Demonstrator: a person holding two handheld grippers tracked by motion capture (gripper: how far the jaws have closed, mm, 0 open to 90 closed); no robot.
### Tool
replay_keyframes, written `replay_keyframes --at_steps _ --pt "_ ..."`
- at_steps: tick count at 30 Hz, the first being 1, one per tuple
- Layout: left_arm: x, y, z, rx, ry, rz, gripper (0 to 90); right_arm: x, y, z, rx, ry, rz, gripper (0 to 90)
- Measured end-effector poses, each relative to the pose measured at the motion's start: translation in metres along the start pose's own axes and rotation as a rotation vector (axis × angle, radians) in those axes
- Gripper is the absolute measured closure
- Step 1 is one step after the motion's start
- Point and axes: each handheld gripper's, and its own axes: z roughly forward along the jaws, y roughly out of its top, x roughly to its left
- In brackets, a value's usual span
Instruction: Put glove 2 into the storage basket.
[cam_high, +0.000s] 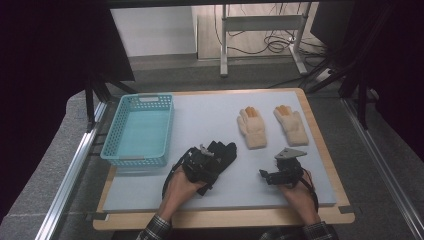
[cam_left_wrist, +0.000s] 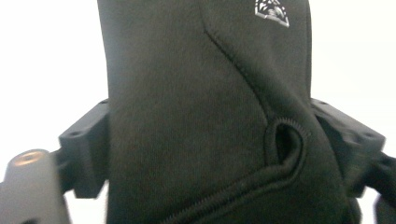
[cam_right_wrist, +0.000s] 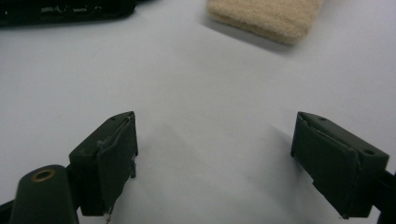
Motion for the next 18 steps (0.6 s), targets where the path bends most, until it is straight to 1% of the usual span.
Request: replay_keyframes --at_steps 1,2,4,6,7,10,12,13,15,16,18 --pt "0.002 -0.001 -0.003 -0.007 0.005 -0.008 25.3 0.0 0.0 0.0 0.0 0.0 0.0 14.3" --pt "0.002 -0.001 -0.003 -0.007 0.005 -0.008 30.4 0.0 0.0 0.0 0.0 0.0 0.0 14.3" --pt "0.007 -0.001 -0.006 -0.01 0.014 -0.009 39.6 0.0 0.0 0.0 0.0 -0.001 0.0 14.3" --pt "0.008 -0.001 -0.007 -0.011 0.021 -0.01 51.9 0.0 0.0 0.0 0.0 -0.001 0.0 14.3" --pt "0.012 0.0 -0.008 -0.01 0.02 -0.011 57.2 0.0 0.0 0.0 0.0 -0.001 0.0 14.3" --pt "0.016 0.001 -0.01 -0.017 0.001 -0.013 61.8 0.0 0.0 0.0 0.0 0.0 0.0 14.3" --pt "0.018 0.003 -0.011 -0.017 -0.006 -0.014 63.3 0.0 0.0 0.0 0.0 0.0 0.0 14.3" --pt "0.019 0.004 -0.012 -0.015 -0.001 -0.012 63.5 0.0 0.0 0.0 0.0 0.0 0.0 14.3" --pt "0.021 0.008 -0.015 -0.009 0.022 -0.003 63.5 0.0 0.0 0.0 0.0 0.0 0.0 14.3" --pt "0.022 0.01 -0.017 -0.01 0.026 0.002 63.4 0.0 0.0 0.0 0.0 0.0 0.0 14.3" --pt "0.026 0.014 -0.023 -0.026 0.019 -0.01 63.3 0.0 0.0 0.0 0.0 0.0 0.001 14.3"
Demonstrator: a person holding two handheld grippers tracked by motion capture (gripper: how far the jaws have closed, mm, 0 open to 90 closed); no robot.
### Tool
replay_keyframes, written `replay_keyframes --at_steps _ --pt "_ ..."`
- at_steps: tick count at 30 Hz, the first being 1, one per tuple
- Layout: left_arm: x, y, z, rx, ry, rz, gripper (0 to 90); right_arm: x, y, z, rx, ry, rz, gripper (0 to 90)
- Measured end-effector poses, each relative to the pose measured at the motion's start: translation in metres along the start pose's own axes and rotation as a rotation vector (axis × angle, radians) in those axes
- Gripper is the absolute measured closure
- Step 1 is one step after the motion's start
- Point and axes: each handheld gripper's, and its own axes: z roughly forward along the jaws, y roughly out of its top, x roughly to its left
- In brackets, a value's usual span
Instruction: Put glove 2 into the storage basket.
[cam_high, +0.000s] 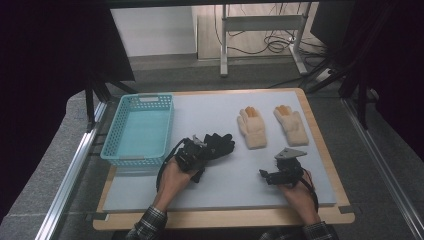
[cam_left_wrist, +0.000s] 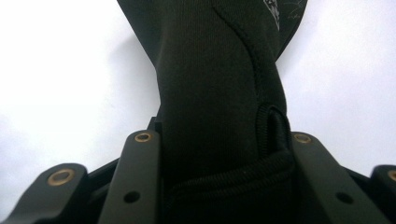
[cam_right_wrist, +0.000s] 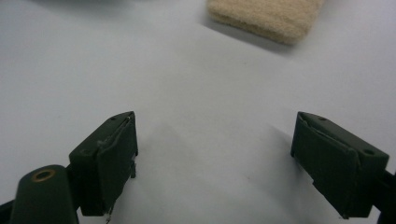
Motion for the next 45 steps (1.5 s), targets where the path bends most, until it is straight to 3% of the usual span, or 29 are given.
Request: replay_keyframes --at_steps 12,20,25,36,38,45 --pt "0.018 0.02 -0.032 -0.046 -0.002 -0.038 62.6 0.0 0.0 0.0 0.001 0.0 0.001 14.3" --pt "0.035 0.029 -0.053 -0.066 0.039 -0.061 62.5 0.0 0.0 0.0 0.0 0.0 0.0 14.3" --pt "0.052 0.031 -0.067 -0.085 0.078 -0.087 62.4 0.0 0.0 0.0 0.0 0.0 0.0 14.3" --pt "0.089 0.022 -0.092 -0.108 0.172 -0.168 61.4 0.0 0.0 0.0 -0.001 0.0 -0.001 14.3" --pt "0.103 0.016 -0.096 -0.106 0.194 -0.204 61.3 0.0 0.0 0.0 -0.001 0.0 -0.001 14.3" --pt "0.134 -0.001 -0.102 -0.083 0.24 -0.286 61.0 0.0 0.0 0.0 0.0 0.0 -0.001 14.3"
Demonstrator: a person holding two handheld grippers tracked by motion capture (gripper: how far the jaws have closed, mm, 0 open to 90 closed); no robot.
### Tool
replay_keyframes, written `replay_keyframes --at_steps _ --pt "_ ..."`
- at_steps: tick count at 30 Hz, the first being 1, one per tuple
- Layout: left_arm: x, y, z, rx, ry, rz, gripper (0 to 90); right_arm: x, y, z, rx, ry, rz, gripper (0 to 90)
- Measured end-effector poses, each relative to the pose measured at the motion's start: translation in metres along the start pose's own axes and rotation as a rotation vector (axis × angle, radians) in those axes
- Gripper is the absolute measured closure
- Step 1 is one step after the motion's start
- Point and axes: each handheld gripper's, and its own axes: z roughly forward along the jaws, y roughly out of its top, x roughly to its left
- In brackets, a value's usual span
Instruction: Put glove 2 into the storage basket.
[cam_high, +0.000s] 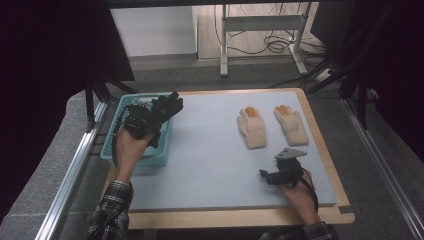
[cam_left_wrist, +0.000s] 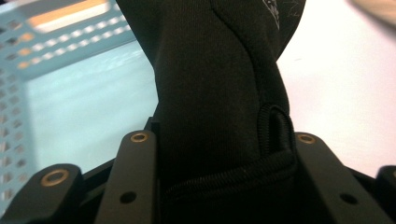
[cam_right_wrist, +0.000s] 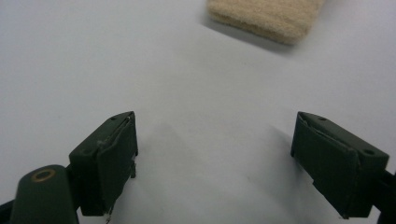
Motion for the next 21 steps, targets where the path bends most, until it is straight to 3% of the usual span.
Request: replay_keyframes --at_steps 8,14,21 --pt "0.048 -0.016 0.016 0.064 0.066 -0.129 60.2 0.0 0.0 0.0 0.0 0.0 0.001 14.3" --pt "0.069 -0.023 0.035 0.135 0.122 -0.171 59.7 0.0 0.0 0.0 0.0 0.001 0.001 14.3" --pt "0.079 -0.023 0.055 0.222 0.173 -0.187 58.3 0.0 0.0 0.0 0.0 0.001 0.001 14.3"
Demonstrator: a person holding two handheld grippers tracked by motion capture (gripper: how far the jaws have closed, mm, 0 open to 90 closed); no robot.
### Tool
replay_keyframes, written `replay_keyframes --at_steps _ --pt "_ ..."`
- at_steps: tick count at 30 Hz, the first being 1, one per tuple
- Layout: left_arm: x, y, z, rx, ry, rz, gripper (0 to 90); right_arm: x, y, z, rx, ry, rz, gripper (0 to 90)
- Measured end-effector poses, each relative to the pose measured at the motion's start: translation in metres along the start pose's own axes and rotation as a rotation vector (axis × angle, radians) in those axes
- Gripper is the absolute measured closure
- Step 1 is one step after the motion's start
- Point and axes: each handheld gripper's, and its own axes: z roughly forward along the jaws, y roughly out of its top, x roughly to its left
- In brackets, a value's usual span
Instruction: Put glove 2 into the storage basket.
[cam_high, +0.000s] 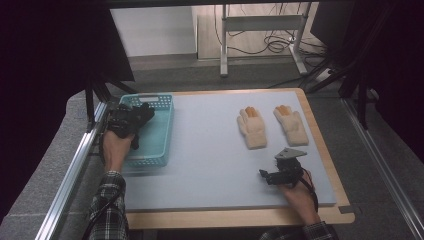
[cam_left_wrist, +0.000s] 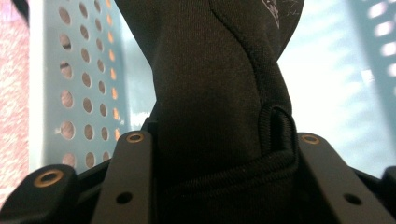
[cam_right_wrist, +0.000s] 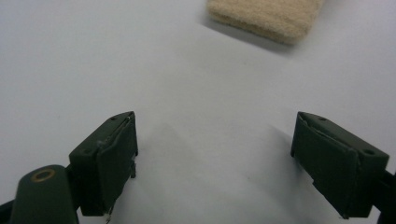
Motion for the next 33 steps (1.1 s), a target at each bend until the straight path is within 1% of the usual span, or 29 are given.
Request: replay_keyframes --at_steps 1,2,3,4,5,6,7,8,9,11,12,13,14,15,16,17,19,20,21,22,25,26,27,28,29,31,32,33 --pt "0.002 0.002 0.007 0.035 0.028 -0.003 58.1 0.0 0.0 0.0 0.0 0.0 0.0 14.3" --pt "0.002 0.002 0.007 0.035 0.028 -0.003 58.0 0.0 0.0 0.0 0.0 0.0 0.0 14.3" --pt "0.004 0.003 0.011 0.056 0.045 -0.012 58.0 0.0 0.0 0.0 0.0 0.0 0.0 14.3" --pt "0.006 0.004 0.012 0.059 0.054 -0.01 57.4 0.0 0.0 0.0 0.0 0.0 0.0 14.3" --pt "0.008 0.005 0.013 0.06 0.052 -0.017 57.2 0.0 0.0 0.0 0.0 0.0 0.0 14.3" --pt "0.011 0.005 0.016 0.074 0.048 -0.028 56.7 0.0 0.0 0.0 0.0 0.0 0.0 14.3" --pt "0.012 0.005 0.017 0.082 0.053 -0.029 56.4 0.0 0.0 0.0 0.0 0.0 0.0 14.3" --pt "0.012 0.005 0.017 0.082 0.053 -0.029 56.2 0.0 0.0 0.0 0.0 0.0 0.0 14.3" --pt "0.014 0.005 0.019 0.096 0.066 -0.019 55.8 0.0 0.0 0.0 0.0 0.0 0.0 14.3" --pt "0.014 0.006 0.022 0.103 0.08 -0.015 54.7 0.0 0.0 0.0 0.0 0.0 0.0 14.3" --pt "0.015 0.007 0.023 0.114 0.087 -0.004 53.6 0.0 0.0 0.0 0.0 0.0 0.0 14.3" --pt "0.014 0.007 0.025 0.121 0.094 0.008 50.1 0.0 0.0 0.0 0.0 0.0 0.0 14.3" --pt "0.014 0.007 0.025 0.121 0.094 0.008 47.4 0.0 0.0 0.0 0.0 0.0 0.0 14.3" --pt "0.01 0.009 0.027 0.142 0.113 0.052 41.5 0.0 0.0 0.0 0.0 0.0 0.0 14.3" --pt "0.01 0.009 0.027 0.142 0.113 0.052 34.6 0.0 0.0 0.0 0.0 0.0 0.0 14.3" --pt "0.007 0.011 0.028 0.165 0.098 0.067 28.7 0.0 0.0 0.0 0.0 0.001 0.001 14.3" --pt "0.006 0.013 0.026 0.185 0.068 0.059 18.7 0.0 0.0 0.0 0.0 0.001 0.0 14.3" --pt "0.006 0.013 0.026 0.185 0.068 0.059 15.9 0.0 0.0 0.0 0.0 0.001 0.0 14.3" --pt "0.006 0.014 0.022 0.18 0.038 0.047 13.7 0.0 0.0 0.0 0.001 0.001 0.0 14.3" --pt "0.007 0.014 0.019 0.174 0.024 0.039 12.2 0.0 0.0 0.0 0.0 0.001 0.0 14.3" --pt "0.011 0.014 0.009 0.14 -0.037 0.017 9.5 0.0 0.0 0.0 0.001 0.001 0.0 14.3" --pt "0.011 0.014 0.009 0.14 -0.037 0.017 8.9 0.0 0.0 0.0 0.001 0.001 0.0 14.3" --pt "0.015 0.012 0.002 0.106 -0.073 0.01 8.4 0.0 0.0 0.0 0.0 0.0 0.0 14.3" --pt "0.015 0.012 0.002 0.106 -0.073 0.01 8.1 0.0 0.0 0.0 0.0 0.001 0.0 14.3" --pt "0.016 0.011 -0.005 0.073 -0.096 0.004 7.7 0.0 0.0 0.0 0.0 0.001 0.0 14.3" --pt "0.018 0.009 -0.01 0.041 -0.117 0.002 7.6 0.0 0.0 0.0 0.0 0.001 0.0 14.3" --pt "0.018 0.009 -0.01 0.041 -0.117 0.002 7.6 0.0 0.0 0.0 0.0 0.001 0.0 14.3" --pt "0.019 0.007 -0.012 0.018 -0.135 -0.001 7.6 0.0 0.0 0.0 0.0 0.001 0.001 14.3"
